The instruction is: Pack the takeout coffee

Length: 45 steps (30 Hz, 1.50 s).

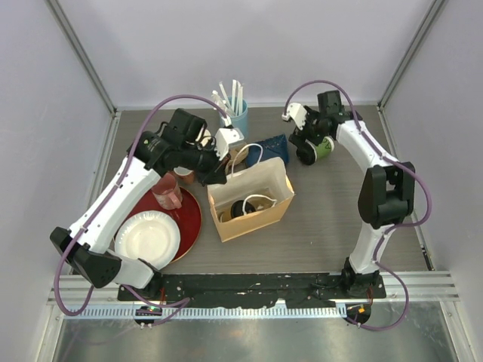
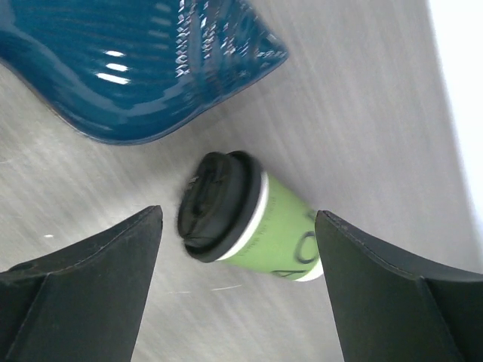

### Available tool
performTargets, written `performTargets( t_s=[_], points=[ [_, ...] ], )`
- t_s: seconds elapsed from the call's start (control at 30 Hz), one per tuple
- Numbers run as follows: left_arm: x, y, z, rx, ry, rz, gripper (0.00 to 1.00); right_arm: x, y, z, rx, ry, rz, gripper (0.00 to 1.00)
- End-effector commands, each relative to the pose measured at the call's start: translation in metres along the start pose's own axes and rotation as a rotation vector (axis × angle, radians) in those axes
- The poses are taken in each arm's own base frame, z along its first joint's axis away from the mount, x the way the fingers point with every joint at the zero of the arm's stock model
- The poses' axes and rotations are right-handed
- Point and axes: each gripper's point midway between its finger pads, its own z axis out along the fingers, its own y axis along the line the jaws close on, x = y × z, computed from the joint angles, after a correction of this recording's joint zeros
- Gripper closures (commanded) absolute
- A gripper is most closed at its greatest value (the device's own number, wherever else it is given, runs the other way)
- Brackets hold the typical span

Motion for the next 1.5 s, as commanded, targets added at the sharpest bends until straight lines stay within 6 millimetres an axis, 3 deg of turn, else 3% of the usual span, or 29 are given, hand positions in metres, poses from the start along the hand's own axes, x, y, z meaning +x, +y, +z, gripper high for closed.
performTargets(
  t_s=[0.0, 0.03, 0.07, 0.1, 0.13, 0.17, 0.4, 0.47, 0.5, 0.67, 0.83, 0.93, 1.17, 1.3, 1.47],
  points=[
    [-0.003, 0.01, -0.014, -0.047, -0.009, 0.111, 1.0, -0.03, -0.028, -0.012, -0.105, -0.012, -0.362, 0.12],
    [0.0, 0.01, -0.015, -0.044, -0.005, 0.106, 1.0, -0.005, -0.008, 0.005, -0.245, 0.062, -0.336, 0.12],
    [0.001, 0.011, -0.015, -0.046, -0.003, 0.103, 1.0, -0.003, -0.011, 0.006, -0.27, 0.08, -0.352, 0.12],
    [0.002, 0.012, -0.017, -0.05, -0.008, 0.098, 1.0, -0.018, -0.026, 0.004, -0.245, 0.067, -0.375, 0.13],
    [0.005, 0.014, -0.018, -0.049, -0.002, 0.079, 1.0, -0.006, -0.018, 0.016, -0.308, 0.096, -0.353, 0.13],
    [0.008, 0.014, -0.018, -0.045, 0.001, 0.068, 1.0, -0.014, -0.027, 0.015, -0.294, 0.084, -0.376, 0.14],
    [0.018, 0.013, -0.017, -0.03, 0.012, 0.031, 1.0, 0.001, -0.028, 0.042, -0.312, 0.121, -0.378, 0.15],
    [0.017, 0.012, -0.016, -0.024, 0.009, 0.029, 1.0, -0.001, -0.025, 0.042, -0.325, 0.096, -0.366, 0.13],
    [0.017, 0.011, -0.016, -0.021, 0.006, 0.028, 1.0, -0.012, -0.025, 0.038, -0.315, 0.047, -0.366, 0.12],
    [0.016, 0.011, -0.015, -0.014, 0.003, 0.027, 1.0, -0.015, -0.022, 0.034, -0.315, 0.038, -0.326, 0.09],
    [0.016, 0.009, -0.016, -0.009, 0.002, 0.027, 1.0, -0.019, -0.02, 0.006, -0.328, 0.004, -0.338, 0.07],
    [0.016, 0.009, -0.016, -0.011, -0.003, 0.032, 1.0, -0.011, -0.019, -0.003, -0.328, 0.034, -0.357, 0.06],
    [0.016, 0.009, -0.016, -0.01, -0.002, 0.034, 1.0, 0.018, -0.01, 0.021, -0.32, 0.156, -0.38, 0.09],
    [0.016, 0.009, -0.016, -0.011, -0.006, 0.036, 1.0, 0.019, -0.019, 0.032, -0.279, 0.166, -0.378, 0.09],
    [0.017, 0.009, -0.017, -0.013, -0.005, 0.036, 1.0, 0.019, -0.014, 0.041, -0.277, 0.184, -0.375, 0.11]
  ],
)
